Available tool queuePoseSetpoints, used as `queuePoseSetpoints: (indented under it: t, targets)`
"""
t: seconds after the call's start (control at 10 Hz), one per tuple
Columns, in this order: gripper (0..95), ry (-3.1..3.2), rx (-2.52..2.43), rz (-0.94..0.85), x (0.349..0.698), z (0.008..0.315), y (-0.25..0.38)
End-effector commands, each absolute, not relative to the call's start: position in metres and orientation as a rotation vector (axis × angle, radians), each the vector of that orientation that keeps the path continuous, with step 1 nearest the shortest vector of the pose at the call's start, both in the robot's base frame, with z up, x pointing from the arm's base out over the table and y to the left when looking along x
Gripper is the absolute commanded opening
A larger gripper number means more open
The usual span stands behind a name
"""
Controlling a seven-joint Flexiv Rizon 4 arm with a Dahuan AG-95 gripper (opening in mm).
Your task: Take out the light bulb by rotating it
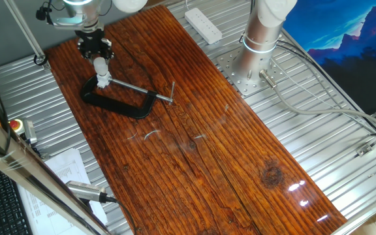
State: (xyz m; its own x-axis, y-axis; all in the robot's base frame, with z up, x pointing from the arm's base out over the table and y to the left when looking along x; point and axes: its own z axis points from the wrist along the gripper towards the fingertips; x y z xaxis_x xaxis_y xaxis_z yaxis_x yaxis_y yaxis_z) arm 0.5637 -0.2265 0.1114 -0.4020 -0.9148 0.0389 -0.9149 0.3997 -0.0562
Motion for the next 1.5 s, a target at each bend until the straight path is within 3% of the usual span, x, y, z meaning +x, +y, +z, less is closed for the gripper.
queuePoseSetpoints:
  t: [0.1, 1.5]
  targets:
    - [0.0, -2.520, 1.880, 0.120, 0.5633, 0.1117, -0.2262]
    - [0.0, -2.112, 2.319, 0.146, 0.5633, 0.1106, -0.2256]
